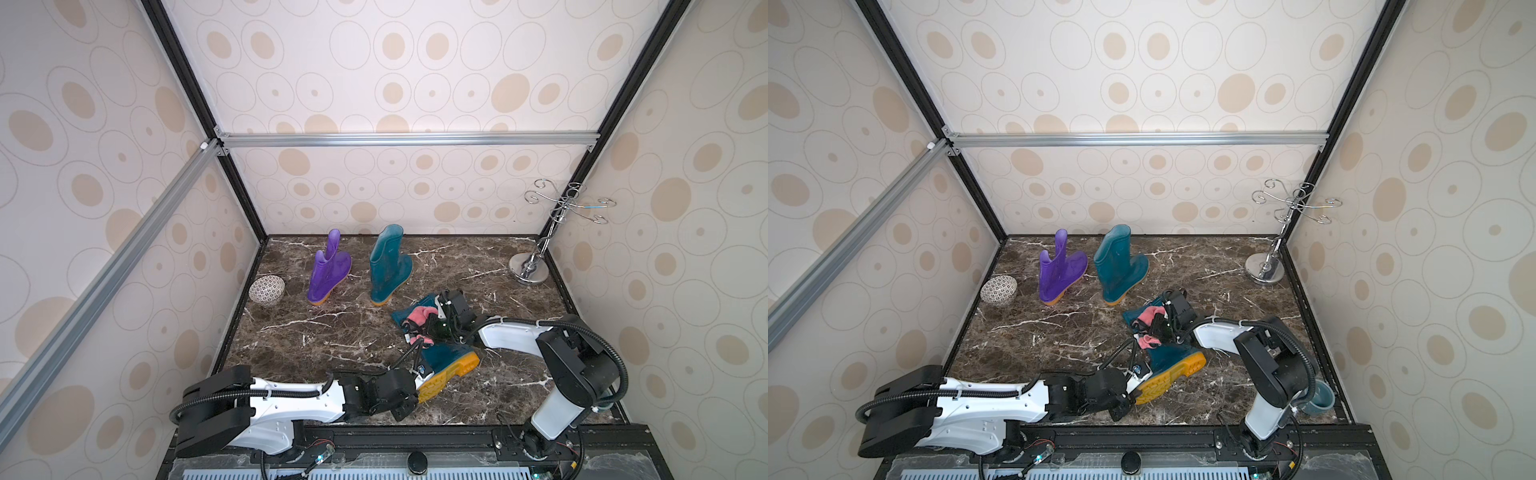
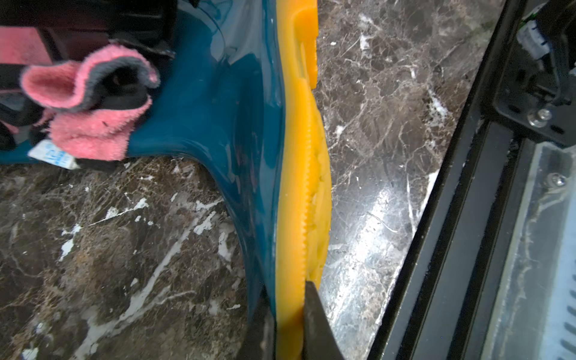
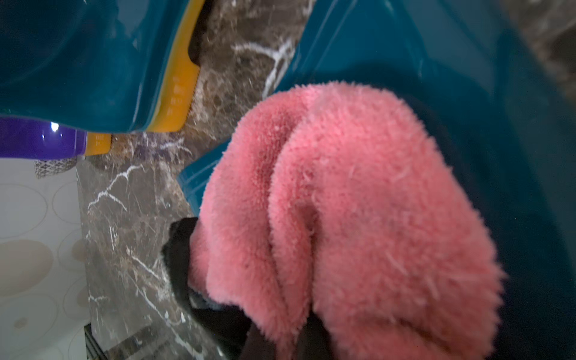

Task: Wipe the rubber boots with a cloth
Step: Wipe the dirt off the rubber boot.

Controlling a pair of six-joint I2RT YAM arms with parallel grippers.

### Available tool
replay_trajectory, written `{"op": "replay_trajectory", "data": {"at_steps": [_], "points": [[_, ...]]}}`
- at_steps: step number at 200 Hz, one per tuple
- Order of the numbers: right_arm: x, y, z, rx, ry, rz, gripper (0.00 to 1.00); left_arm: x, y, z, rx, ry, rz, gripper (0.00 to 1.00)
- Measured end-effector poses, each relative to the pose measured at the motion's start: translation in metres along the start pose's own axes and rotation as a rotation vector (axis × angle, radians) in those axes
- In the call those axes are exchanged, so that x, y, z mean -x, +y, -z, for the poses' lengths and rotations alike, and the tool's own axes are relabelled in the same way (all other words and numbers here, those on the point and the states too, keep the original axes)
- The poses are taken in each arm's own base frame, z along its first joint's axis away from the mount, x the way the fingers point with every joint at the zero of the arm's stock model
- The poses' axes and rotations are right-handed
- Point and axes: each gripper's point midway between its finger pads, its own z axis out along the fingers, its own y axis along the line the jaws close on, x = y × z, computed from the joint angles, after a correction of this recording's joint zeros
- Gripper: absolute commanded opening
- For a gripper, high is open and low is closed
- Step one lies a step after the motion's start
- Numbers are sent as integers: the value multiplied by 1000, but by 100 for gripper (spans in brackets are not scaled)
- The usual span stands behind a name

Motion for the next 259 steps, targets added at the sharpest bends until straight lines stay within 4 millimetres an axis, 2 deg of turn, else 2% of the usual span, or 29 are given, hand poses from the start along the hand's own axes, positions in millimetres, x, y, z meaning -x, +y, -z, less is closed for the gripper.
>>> {"op": "replay_trajectory", "data": {"at_steps": [29,52,70,89,101,137,165,180,189,198,204,229,240,259], "points": [[29,5,-4,-34,-87,-13,0,0,0,0,0,0,0,6],[45,5,12,-53,-149,-16,0,1,0,1,-1,-5,1,12],[57,14,41,-48,-202,2,0,2,0,2,-2,-9,1,18],[69,30,82,-20,-262,28,0,3,0,2,0,-11,-2,28],[74,40,109,5,-304,42,0,2,0,0,4,-6,-5,30],[74,49,177,38,-384,98,0,0,2,-1,15,0,-14,40],[65,37,215,1,-419,139,0,1,5,3,27,8,-27,64],[59,26,229,-30,-421,150,0,3,6,8,36,7,-38,73],[56,18,235,-54,-419,152,0,6,7,11,40,3,-41,74],[53,11,238,-77,-409,154,0,11,7,14,39,-3,-44,75],[51,6,239,-96,-401,153,0,14,6,16,37,-9,-46,80],[43,-15,241,-175,-367,149,0,25,5,24,33,-32,-55,88],[42,-24,242,-203,-357,136,0,30,5,27,32,-37,-53,90],[46,-42,244,-245,-348,91,0,45,8,36,41,-52,-41,100]]}}
